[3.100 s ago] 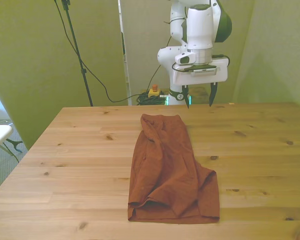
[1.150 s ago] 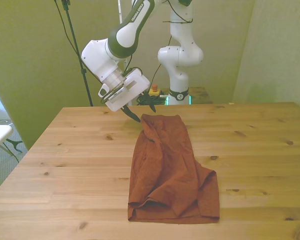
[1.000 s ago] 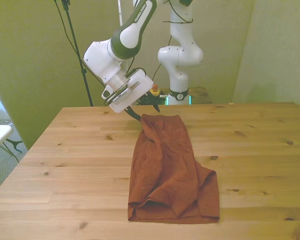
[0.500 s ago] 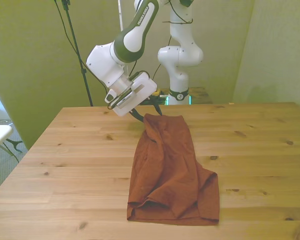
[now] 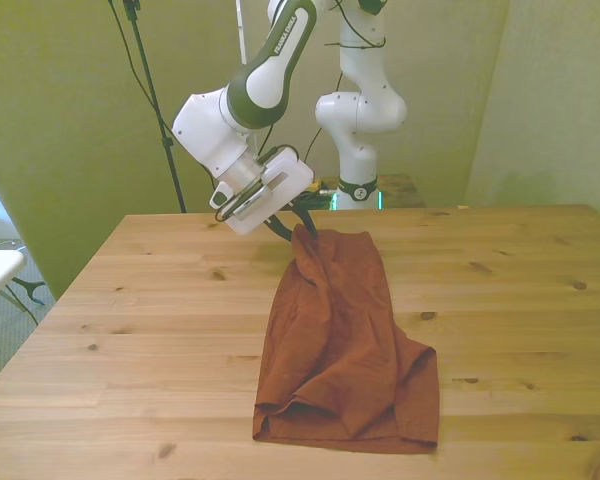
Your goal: Unfold the shorts
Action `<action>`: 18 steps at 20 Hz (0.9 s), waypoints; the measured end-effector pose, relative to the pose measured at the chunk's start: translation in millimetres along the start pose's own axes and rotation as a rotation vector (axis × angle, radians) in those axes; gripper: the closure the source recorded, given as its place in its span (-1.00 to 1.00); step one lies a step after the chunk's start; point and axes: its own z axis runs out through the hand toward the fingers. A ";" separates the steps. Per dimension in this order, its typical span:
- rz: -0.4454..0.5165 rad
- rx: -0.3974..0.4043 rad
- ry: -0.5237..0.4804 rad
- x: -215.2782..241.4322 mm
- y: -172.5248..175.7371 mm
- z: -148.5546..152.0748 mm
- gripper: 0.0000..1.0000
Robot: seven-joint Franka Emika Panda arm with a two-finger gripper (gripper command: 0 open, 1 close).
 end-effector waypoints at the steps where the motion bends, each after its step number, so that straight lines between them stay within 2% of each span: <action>1: 0.003 0.001 0.002 0.3 1.3 -0.9 1.00; 8: 0.013 0.012 0.000 0.9 7.1 -7.8 1.00; 14: 0.003 0.037 0.036 -2.4 5.8 -36.8 1.00; 16: -0.020 0.037 0.051 -9.0 -3.1 -45.5 1.00; 18: -0.054 0.023 0.068 -20.9 -27.3 -51.7 1.00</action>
